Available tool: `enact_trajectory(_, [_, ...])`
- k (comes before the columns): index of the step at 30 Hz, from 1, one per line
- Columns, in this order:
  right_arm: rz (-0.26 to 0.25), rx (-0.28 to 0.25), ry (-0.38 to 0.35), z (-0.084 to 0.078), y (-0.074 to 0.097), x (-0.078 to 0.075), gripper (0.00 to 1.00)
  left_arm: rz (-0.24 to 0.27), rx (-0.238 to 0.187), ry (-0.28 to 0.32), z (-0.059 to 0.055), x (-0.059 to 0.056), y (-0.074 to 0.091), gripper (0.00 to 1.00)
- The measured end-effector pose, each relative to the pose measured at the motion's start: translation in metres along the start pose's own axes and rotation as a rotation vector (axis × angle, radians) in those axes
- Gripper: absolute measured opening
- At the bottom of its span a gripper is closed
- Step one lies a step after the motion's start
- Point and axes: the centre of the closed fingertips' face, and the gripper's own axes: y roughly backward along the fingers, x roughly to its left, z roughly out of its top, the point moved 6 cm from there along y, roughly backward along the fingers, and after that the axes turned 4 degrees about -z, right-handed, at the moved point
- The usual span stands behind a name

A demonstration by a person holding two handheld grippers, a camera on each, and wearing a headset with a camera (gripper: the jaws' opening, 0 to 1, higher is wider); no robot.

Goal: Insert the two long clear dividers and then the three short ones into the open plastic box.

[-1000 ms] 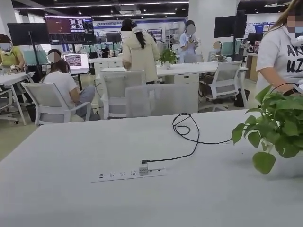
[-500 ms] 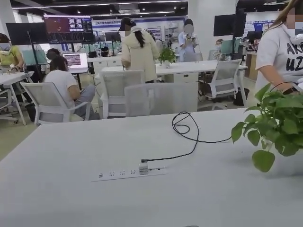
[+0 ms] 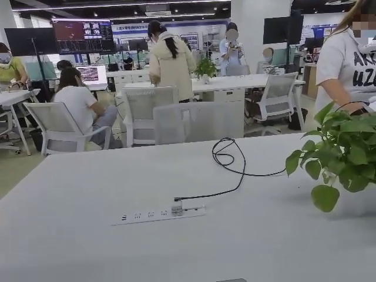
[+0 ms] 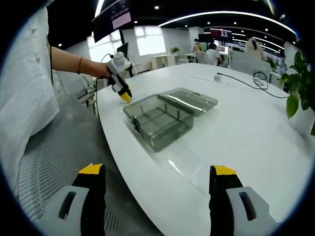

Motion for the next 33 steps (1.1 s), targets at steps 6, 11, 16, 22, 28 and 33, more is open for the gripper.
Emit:
enact_trajectory(6, [-0.001, 0.004, 0.0, -0.001, 0.001, 0.001, 0.88, -0.018, -0.003, 0.03, 0.0, 0.0, 0.001, 0.31])
enact_trajectory(11, [0.001, 0.005, 0.003, -0.001, 0.001, 0.001, 0.88, -0.03, -0.012, 0.045, -0.001, -0.001, 0.002, 0.31])
enact_trajectory(16, [0.001, 0.005, 0.006, 0.0, 0.0, 0.001, 0.88, -0.041, -0.019, 0.061, -0.002, -0.001, 0.003, 0.3])
enact_trajectory(22, [0.004, 0.007, 0.013, 0.001, 0.0, 0.0, 0.88, -0.048, -0.032, 0.084, -0.006, 0.0, 0.004, 0.3])
enact_trajectory(28, [0.004, 0.005, 0.015, 0.004, 0.0, 0.0, 0.88, -0.059, -0.056, 0.119, -0.009, 0.0, 0.009, 0.3])
enact_trajectory(33, [0.006, -0.001, 0.013, 0.009, 0.001, 0.0, 0.87, -0.074, -0.109, 0.162, -0.01, -0.002, 0.016, 0.3])
